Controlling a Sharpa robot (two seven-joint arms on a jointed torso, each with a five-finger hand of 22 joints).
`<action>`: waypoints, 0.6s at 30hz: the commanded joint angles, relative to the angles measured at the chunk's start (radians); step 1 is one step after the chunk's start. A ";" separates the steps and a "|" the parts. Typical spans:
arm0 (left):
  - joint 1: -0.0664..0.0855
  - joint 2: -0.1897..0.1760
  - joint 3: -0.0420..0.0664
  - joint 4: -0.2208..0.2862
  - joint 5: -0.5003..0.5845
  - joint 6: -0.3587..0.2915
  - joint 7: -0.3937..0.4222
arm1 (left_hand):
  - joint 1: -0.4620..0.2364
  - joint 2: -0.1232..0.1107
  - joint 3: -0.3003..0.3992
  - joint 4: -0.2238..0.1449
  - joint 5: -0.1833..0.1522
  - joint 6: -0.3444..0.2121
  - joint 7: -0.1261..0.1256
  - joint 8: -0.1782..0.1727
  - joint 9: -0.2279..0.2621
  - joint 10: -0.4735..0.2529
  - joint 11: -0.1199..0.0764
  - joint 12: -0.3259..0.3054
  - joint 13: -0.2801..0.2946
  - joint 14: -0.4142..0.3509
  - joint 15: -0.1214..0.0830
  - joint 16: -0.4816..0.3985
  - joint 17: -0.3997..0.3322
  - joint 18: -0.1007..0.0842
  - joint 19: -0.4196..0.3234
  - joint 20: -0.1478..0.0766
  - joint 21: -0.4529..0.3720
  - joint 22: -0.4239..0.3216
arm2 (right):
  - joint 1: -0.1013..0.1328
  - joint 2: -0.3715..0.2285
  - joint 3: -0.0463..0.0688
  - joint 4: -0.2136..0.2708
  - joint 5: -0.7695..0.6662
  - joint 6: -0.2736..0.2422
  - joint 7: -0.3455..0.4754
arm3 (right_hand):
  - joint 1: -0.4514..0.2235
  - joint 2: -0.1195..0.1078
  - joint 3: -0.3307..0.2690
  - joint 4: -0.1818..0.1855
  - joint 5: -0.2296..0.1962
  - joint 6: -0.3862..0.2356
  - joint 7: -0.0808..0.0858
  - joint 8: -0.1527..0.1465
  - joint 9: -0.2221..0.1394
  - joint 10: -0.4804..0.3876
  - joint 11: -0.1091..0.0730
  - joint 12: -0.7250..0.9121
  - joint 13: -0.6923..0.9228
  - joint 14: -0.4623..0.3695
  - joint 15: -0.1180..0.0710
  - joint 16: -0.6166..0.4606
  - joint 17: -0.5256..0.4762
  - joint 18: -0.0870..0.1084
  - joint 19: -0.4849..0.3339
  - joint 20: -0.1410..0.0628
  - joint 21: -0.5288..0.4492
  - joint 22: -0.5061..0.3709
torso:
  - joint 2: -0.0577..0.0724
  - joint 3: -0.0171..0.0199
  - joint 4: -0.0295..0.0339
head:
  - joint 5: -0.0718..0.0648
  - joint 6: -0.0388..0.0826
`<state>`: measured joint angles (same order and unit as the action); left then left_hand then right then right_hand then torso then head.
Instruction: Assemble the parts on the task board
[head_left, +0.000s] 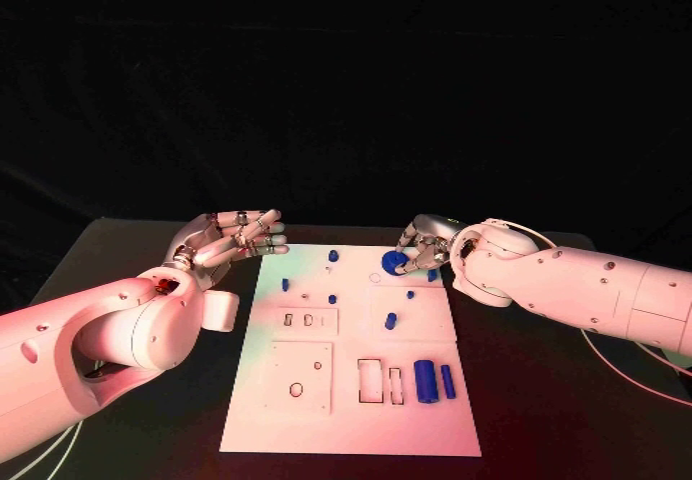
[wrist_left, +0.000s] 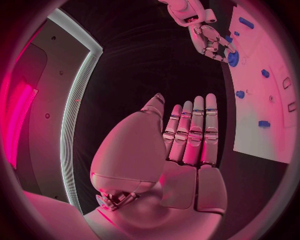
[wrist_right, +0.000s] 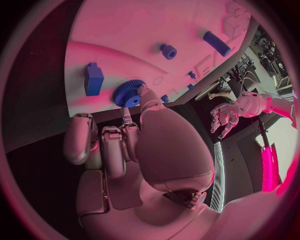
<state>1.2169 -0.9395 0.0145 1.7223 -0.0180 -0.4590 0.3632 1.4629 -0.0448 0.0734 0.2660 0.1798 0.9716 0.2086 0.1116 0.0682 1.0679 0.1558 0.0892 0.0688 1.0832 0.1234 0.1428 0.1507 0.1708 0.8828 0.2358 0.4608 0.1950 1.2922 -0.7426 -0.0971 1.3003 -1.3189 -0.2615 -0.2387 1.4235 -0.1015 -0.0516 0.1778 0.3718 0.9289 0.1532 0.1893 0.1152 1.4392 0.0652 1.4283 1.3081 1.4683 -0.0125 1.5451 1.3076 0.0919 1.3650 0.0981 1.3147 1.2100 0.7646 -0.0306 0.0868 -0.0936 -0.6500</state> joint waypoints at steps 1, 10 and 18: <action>0.001 0.001 0.001 0.001 -0.004 0.018 0.005 | 0.011 0.003 0.003 -0.005 -0.004 0.002 0.003 -0.006 0.000 0.002 0.006 -0.002 -0.001 -0.004 0.000 -0.004 0.001 0.012 -0.006 -0.002 -0.002 -0.002 | -0.009 0.003 -0.004 -0.001 -0.031 0.031 -0.005 | 0.012 0.001 0.006 -0.001 0.004 0.002 -0.003 0.008 0.002 0.011 0.000 0.007 0.088 0.090 0.006 0.004 0.206 -0.013 0.009 0.002 0.005 0.003 | 0.001 -0.0001 0.0002 | -0.001 -0.001; 0.001 0.000 0.001 0.001 -0.004 0.018 0.004 | 0.011 0.003 0.003 -0.005 -0.004 0.002 0.003 -0.006 0.000 0.002 0.006 -0.002 -0.001 -0.004 0.000 -0.004 0.001 0.012 -0.006 -0.002 -0.002 -0.002 | -0.014 0.005 -0.004 0.004 -0.052 0.011 -0.009 | -0.009 0.013 0.006 0.006 0.004 0.045 -0.015 0.038 0.012 0.031 -0.009 0.031 0.118 0.092 -0.001 0.008 0.215 -0.016 0.017 -0.003 0.016 0.021 | 0.001 -0.0006 0.0006 | -0.002 -0.005; 0.001 0.000 0.001 0.000 -0.004 0.019 0.002 | 0.011 0.003 0.003 -0.005 -0.004 0.002 0.003 -0.006 0.000 0.002 0.006 -0.002 -0.001 -0.004 0.000 -0.004 0.001 0.012 -0.006 -0.002 -0.002 -0.002 | -0.017 0.006 -0.004 0.020 -0.139 -0.031 -0.041 | -0.026 0.014 0.004 0.014 0.010 0.077 -0.028 0.055 0.019 0.052 -0.020 0.053 0.146 0.095 -0.009 0.013 0.229 -0.020 0.030 -0.010 0.031 0.046 | 0.000 -0.0007 0.0016 | -0.003 -0.006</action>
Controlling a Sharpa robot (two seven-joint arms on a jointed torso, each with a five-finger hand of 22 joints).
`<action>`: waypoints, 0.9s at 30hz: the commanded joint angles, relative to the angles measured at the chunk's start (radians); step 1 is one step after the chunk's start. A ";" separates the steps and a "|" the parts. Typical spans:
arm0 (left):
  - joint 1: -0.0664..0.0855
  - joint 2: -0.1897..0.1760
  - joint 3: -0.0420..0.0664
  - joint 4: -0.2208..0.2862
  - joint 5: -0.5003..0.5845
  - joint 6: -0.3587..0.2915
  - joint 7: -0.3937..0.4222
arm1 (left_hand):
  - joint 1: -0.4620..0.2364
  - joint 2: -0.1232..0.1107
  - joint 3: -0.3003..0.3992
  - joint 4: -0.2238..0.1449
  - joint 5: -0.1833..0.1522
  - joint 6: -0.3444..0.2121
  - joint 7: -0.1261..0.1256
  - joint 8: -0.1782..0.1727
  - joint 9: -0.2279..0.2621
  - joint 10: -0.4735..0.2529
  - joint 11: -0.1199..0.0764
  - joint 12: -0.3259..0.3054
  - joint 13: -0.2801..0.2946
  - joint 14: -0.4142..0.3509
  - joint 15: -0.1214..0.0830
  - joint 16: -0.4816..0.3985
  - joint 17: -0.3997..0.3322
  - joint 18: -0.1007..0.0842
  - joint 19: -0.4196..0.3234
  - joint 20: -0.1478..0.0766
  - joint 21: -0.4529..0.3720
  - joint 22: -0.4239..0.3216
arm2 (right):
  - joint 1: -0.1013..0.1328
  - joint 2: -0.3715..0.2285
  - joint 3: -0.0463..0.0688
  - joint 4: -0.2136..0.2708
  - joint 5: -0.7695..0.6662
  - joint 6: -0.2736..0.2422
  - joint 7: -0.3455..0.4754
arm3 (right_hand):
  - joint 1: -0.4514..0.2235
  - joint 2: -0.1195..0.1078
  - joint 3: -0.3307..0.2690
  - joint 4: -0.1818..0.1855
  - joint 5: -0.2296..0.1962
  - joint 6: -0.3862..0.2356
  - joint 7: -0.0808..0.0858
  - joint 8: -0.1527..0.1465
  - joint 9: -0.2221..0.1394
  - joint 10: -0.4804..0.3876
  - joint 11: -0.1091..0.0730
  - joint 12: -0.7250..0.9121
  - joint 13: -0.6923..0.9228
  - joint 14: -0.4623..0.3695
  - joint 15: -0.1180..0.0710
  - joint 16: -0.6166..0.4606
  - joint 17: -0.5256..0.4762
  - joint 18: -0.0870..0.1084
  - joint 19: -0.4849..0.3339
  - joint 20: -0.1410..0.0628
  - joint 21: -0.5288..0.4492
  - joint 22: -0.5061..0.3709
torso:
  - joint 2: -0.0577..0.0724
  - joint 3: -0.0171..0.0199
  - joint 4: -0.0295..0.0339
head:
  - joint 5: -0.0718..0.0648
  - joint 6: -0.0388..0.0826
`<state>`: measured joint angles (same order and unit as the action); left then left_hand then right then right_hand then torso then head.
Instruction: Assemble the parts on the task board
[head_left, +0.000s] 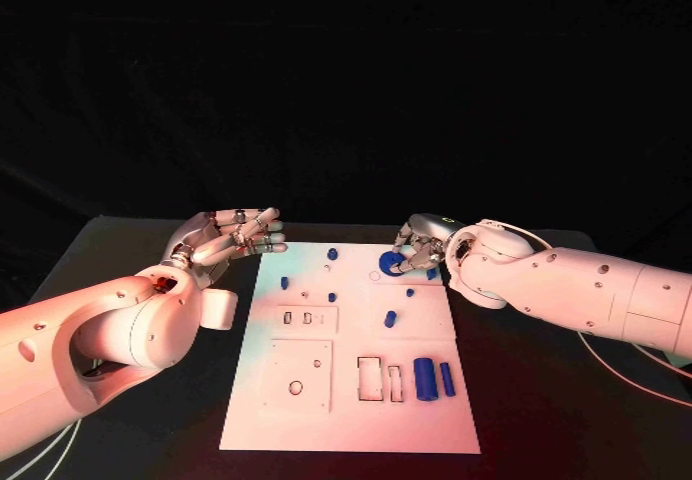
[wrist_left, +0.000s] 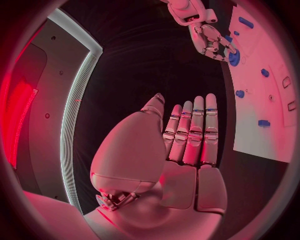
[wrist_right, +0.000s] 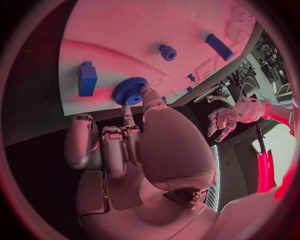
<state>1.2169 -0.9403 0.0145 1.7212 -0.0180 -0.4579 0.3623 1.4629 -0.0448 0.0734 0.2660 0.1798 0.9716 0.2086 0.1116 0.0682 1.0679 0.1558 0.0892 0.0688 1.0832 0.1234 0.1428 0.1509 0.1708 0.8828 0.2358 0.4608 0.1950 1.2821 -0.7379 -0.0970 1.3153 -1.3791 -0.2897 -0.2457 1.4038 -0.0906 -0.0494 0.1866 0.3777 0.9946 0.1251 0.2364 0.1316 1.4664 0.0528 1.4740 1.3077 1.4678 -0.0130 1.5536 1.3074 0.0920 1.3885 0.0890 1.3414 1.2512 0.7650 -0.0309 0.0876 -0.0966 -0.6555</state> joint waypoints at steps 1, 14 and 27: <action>0.001 0.001 0.001 0.001 -0.004 0.018 0.003 | 0.011 0.003 0.003 -0.005 -0.004 0.002 0.003 -0.006 0.000 0.002 0.006 -0.002 -0.001 -0.004 0.000 -0.004 0.001 0.012 -0.006 -0.002 -0.002 -0.002 | -0.007 0.002 -0.004 0.007 -0.091 -0.007 -0.036 | -0.005 0.004 0.003 0.005 0.005 0.014 -0.002 0.010 0.004 0.028 -0.009 0.010 0.150 0.095 -0.010 0.005 0.230 -0.021 0.007 -0.001 0.005 0.006 | -0.001 -0.0006 0.0007 | 0.000 -0.001; 0.001 0.001 0.001 0.000 -0.004 0.018 0.001 | 0.011 0.003 0.003 -0.005 -0.004 0.002 0.003 -0.006 0.000 0.002 0.006 -0.002 -0.001 -0.004 0.000 -0.004 0.001 0.012 -0.006 -0.002 -0.002 -0.002 | -0.010 -0.002 -0.004 0.045 -0.207 -0.071 -0.051 | 0.013 0.009 0.023 -0.004 0.017 0.035 -0.011 0.014 0.010 0.043 -0.019 0.026 0.172 0.098 -0.019 0.010 0.242 -0.025 0.019 -0.010 0.019 0.028 | -0.001 0.0001 0.0002 | 0.003 0.003; 0.001 0.003 0.001 -0.004 -0.004 0.017 0.001 | 0.011 0.004 0.004 -0.005 -0.004 0.002 0.003 -0.007 0.000 0.002 0.006 -0.003 -0.001 -0.004 0.000 -0.006 0.001 0.012 -0.007 -0.001 -0.002 -0.002 | 0.011 0.006 -0.002 0.145 -0.272 -0.147 -0.058 | 0.005 -0.008 0.051 0.009 0.090 0.042 -0.014 0.004 0.013 0.071 -0.021 0.058 0.213 0.102 -0.022 0.016 0.259 -0.032 0.037 -0.015 0.042 0.062 | -0.001 -0.0017 0.0016 | 0.013 0.012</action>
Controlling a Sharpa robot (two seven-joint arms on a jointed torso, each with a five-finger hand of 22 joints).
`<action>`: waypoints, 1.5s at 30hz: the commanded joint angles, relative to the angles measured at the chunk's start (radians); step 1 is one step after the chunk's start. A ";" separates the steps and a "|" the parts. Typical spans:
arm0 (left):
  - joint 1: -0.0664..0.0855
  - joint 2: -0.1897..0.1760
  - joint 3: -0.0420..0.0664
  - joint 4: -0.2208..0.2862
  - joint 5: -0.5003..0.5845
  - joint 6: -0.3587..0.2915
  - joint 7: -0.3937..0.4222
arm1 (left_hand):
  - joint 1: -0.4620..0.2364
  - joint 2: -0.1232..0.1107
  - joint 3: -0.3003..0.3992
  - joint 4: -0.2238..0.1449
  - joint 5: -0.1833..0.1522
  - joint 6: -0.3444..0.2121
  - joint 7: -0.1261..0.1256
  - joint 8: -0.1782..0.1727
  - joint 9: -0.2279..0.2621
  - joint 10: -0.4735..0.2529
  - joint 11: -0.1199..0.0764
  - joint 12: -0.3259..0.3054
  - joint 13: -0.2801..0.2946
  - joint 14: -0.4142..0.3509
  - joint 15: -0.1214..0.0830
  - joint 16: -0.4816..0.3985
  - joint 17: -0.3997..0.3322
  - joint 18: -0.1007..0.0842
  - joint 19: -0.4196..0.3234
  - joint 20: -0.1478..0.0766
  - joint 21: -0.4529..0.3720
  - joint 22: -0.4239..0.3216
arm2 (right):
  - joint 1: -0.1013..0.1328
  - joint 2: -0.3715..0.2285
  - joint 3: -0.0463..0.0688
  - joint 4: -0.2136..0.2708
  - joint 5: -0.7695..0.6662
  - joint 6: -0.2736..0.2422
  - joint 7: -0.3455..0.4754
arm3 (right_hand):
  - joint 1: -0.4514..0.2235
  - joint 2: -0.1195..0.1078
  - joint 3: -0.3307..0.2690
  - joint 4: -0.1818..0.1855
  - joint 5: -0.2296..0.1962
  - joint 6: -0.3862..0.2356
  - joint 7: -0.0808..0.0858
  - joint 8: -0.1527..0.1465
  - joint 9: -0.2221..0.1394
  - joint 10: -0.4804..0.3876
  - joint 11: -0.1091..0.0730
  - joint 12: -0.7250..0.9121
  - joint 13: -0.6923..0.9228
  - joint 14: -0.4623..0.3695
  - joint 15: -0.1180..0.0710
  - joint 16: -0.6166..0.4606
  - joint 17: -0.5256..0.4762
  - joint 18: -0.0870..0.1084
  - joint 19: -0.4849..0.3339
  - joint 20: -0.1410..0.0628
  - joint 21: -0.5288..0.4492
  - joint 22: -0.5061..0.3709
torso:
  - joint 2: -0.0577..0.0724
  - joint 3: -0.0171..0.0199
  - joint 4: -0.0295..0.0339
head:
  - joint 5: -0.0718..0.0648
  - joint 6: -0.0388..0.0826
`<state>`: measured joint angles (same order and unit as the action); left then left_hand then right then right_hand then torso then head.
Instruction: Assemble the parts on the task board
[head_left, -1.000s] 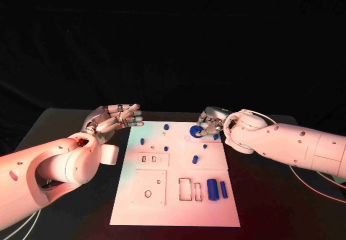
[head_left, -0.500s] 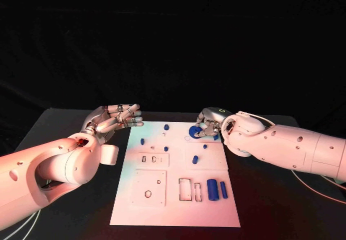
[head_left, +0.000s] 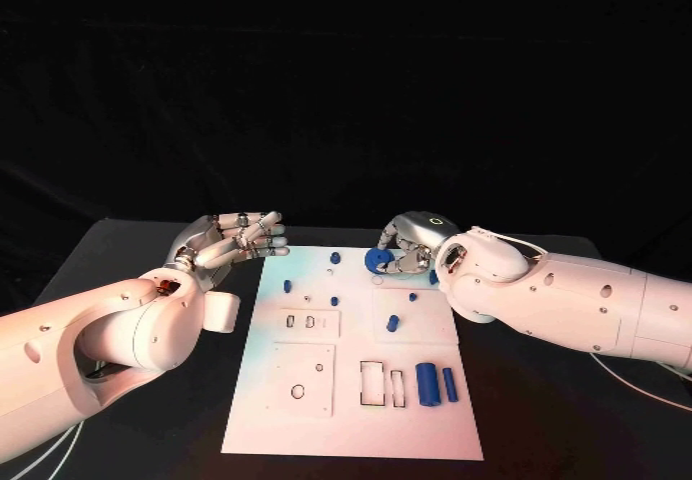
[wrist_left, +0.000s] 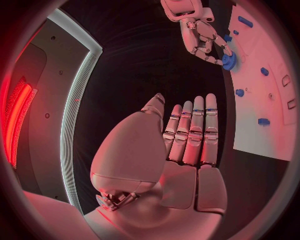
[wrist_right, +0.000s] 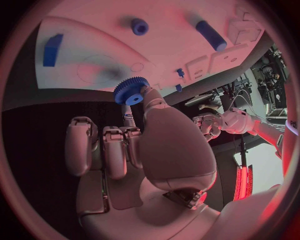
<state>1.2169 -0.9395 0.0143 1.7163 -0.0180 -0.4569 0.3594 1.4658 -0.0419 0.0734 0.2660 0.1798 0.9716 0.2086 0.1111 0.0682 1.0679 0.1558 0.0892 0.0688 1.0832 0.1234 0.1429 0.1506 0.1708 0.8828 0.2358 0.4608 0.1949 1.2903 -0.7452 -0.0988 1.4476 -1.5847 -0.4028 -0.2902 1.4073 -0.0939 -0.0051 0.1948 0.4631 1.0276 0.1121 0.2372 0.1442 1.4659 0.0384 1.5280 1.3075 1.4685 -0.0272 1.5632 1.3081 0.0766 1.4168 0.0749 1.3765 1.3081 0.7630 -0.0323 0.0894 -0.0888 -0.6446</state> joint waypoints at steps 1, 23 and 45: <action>0.001 0.002 0.001 0.001 -0.004 0.016 0.004 | 0.008 0.001 0.004 -0.005 -0.004 0.002 0.003 -0.007 0.000 0.002 0.006 -0.003 -0.001 -0.004 0.000 -0.006 0.002 0.012 -0.007 -0.001 -0.002 -0.002 | 0.003 0.022 0.000 0.013 -0.073 -0.033 -0.015 | 0.001 -0.005 0.007 0.001 0.005 0.009 -0.001 0.003 0.001 0.071 -0.007 0.004 0.213 0.101 -0.008 0.006 0.258 -0.017 0.009 -0.001 0.007 0.005 | 0.001 -0.0006 0.0002 | 0.006 0.001; 0.001 0.011 0.001 0.004 -0.004 0.017 0.000 | 0.009 0.001 0.004 -0.005 -0.004 0.003 0.003 -0.007 0.000 0.003 0.006 -0.004 -0.001 -0.004 0.000 -0.006 0.002 0.012 -0.007 -0.001 -0.002 -0.002 | -0.017 0.220 -0.009 -0.122 -0.086 0.011 -0.008 | -0.003 -0.008 0.016 0.006 -0.002 0.006 0.001 -0.005 0.001 0.071 -0.005 0.004 0.213 0.102 -0.007 0.007 0.260 -0.017 0.009 -0.001 0.008 0.008 | 0.003 0.0006 -0.0014 | 0.020 -0.001; 0.001 0.014 0.001 0.001 -0.004 0.036 -0.009 | 0.008 0.001 0.004 -0.004 -0.004 0.002 0.004 -0.009 0.000 0.002 0.007 -0.005 -0.001 -0.006 0.000 -0.009 0.002 0.011 -0.009 -0.001 -0.002 -0.002 | -0.021 0.267 -0.017 -0.186 -0.079 0.032 -0.001 | -0.031 -0.030 0.024 0.024 -0.052 -0.024 0.016 -0.038 -0.002 0.050 0.008 -0.019 0.187 0.098 0.004 0.002 0.246 -0.015 0.000 0.007 -0.003 -0.002 | 0.003 0.0011 -0.0016 | 0.022 -0.003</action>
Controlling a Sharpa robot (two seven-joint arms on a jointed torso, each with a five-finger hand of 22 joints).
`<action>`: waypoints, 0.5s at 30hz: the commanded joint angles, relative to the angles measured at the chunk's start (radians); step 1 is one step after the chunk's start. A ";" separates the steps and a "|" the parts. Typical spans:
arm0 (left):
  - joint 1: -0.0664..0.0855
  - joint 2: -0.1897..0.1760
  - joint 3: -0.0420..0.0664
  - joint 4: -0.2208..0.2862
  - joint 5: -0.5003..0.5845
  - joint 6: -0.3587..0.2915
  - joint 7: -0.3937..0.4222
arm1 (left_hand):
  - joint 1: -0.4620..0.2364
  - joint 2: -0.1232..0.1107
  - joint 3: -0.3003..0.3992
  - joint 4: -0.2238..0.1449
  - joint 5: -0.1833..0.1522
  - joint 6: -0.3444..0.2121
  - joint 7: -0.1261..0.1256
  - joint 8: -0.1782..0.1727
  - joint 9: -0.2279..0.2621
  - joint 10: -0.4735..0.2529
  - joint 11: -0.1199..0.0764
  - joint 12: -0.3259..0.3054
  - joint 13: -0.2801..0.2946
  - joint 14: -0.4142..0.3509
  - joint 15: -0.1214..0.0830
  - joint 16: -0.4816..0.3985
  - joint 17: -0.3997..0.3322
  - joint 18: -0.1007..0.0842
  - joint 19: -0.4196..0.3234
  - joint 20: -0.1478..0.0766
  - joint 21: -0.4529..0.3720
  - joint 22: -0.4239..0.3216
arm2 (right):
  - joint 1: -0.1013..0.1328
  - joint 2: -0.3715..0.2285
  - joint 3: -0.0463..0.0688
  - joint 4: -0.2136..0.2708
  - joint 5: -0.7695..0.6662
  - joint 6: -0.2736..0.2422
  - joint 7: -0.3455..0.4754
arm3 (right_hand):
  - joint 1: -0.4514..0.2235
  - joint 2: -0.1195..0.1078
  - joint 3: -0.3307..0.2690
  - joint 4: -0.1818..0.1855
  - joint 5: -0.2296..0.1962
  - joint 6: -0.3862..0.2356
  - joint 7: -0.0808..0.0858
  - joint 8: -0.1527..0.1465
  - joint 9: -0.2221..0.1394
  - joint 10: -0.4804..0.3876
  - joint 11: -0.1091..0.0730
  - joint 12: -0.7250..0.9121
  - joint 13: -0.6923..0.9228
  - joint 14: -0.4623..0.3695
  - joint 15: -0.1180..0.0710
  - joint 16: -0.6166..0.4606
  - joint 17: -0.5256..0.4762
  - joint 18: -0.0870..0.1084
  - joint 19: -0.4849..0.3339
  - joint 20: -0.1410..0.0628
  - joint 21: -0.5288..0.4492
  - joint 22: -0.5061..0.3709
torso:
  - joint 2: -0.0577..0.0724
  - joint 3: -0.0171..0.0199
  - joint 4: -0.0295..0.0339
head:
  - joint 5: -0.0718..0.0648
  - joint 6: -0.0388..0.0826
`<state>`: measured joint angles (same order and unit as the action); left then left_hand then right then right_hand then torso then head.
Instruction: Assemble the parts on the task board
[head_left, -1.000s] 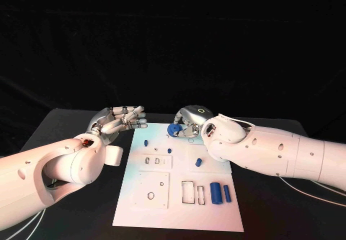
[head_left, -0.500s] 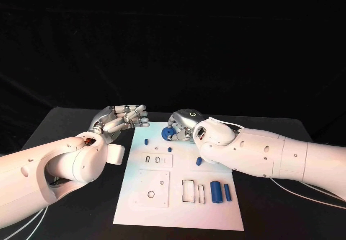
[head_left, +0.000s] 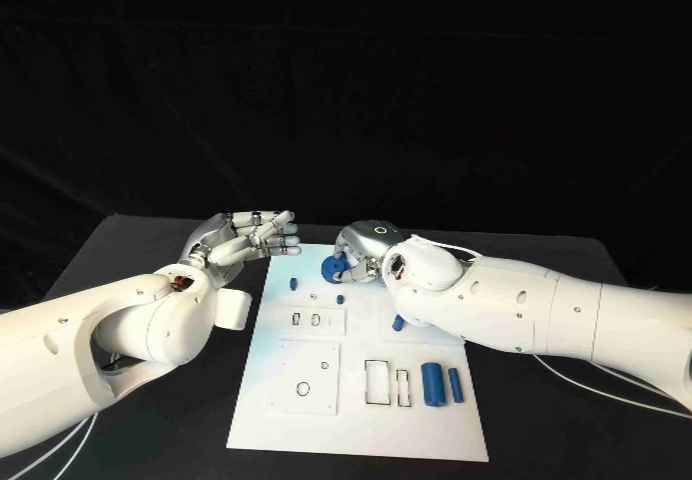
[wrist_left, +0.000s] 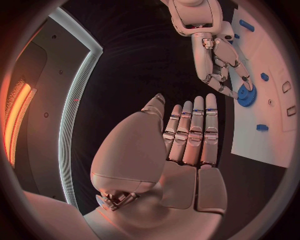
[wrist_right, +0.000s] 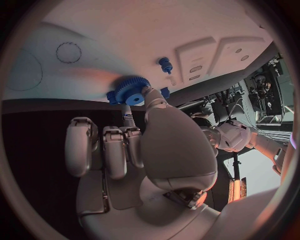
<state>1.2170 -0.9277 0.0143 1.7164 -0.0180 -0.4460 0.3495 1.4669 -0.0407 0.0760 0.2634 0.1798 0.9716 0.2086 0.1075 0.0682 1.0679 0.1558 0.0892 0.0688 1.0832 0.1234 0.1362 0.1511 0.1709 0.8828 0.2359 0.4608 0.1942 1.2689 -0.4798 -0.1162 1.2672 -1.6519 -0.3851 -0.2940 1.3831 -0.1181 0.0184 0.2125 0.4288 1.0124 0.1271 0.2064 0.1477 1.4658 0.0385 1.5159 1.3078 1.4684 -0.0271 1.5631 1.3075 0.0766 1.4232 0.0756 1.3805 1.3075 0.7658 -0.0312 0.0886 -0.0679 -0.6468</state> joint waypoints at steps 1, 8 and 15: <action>0.001 0.002 0.001 0.001 -0.004 0.026 0.001 | 0.007 0.000 0.001 -0.002 -0.004 0.002 0.004 -0.005 0.000 0.002 0.007 -0.005 -0.001 -0.006 0.000 -0.002 0.001 0.011 -0.009 -0.001 -0.002 -0.001 | 0.000 0.003 0.000 -0.007 -0.012 0.014 0.003 | -0.011 -0.008 -0.001 0.009 -0.039 -0.016 0.004 -0.012 -0.006 0.045 0.010 -0.013 0.179 0.098 0.006 0.001 0.245 -0.014 -0.008 0.008 -0.010 -0.003 | 0.000 0.0000 -0.0014 | 0.002 -0.002; 0.001 0.003 0.001 -0.001 -0.004 0.029 -0.003 | 0.006 0.000 0.001 -0.001 -0.005 0.002 0.004 -0.006 0.000 0.002 0.007 -0.006 -0.001 -0.006 0.001 -0.003 0.001 0.011 -0.010 -0.001 -0.002 -0.002 | 0.000 0.005 0.000 -0.010 -0.010 0.028 0.004 | -0.022 -0.021 -0.005 0.016 -0.089 -0.064 0.019 -0.041 -0.009 0.019 0.024 -0.040 0.147 0.096 0.018 -0.002 0.237 -0.011 -0.017 0.019 -0.022 -0.015 | 0.000 -0.0003 -0.0019 | -0.001 0.001; 0.001 0.002 0.001 -0.003 -0.004 0.028 -0.005 | 0.006 0.000 0.001 0.000 -0.005 0.002 0.004 -0.006 0.000 0.002 0.007 -0.006 -0.001 -0.007 0.001 -0.004 0.001 0.011 -0.010 0.000 -0.002 -0.002 | 0.000 0.001 -0.001 -0.005 -0.001 0.044 0.007 | -0.048 -0.029 -0.015 0.038 -0.095 -0.072 0.024 -0.046 -0.005 0.019 0.030 -0.039 0.149 0.096 0.023 -0.001 0.238 -0.011 -0.017 0.026 -0.025 -0.014 | -0.001 -0.0003 -0.0010 | -0.002 0.003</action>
<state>1.2170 -0.9271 0.0143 1.7121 -0.0180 -0.4376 0.3439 1.4669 -0.0407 0.0759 0.2634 0.1798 0.9716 0.2086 0.1075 0.0682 1.0679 0.1558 0.0892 0.0688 1.0832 0.1234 0.1363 0.1510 0.1709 0.8829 0.2358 0.4608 0.1934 1.2692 -0.4780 -0.1162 1.2601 -1.6501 -0.3682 -0.2939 1.3447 -0.1473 0.0026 0.2473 0.3365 0.9452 0.1513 0.1640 0.1409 1.4659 0.0602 1.4772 1.3080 1.4647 -0.0088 1.5631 1.3074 0.0766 1.4056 0.0932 1.3611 1.2934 0.7652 -0.0314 0.0871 -0.0697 -0.6438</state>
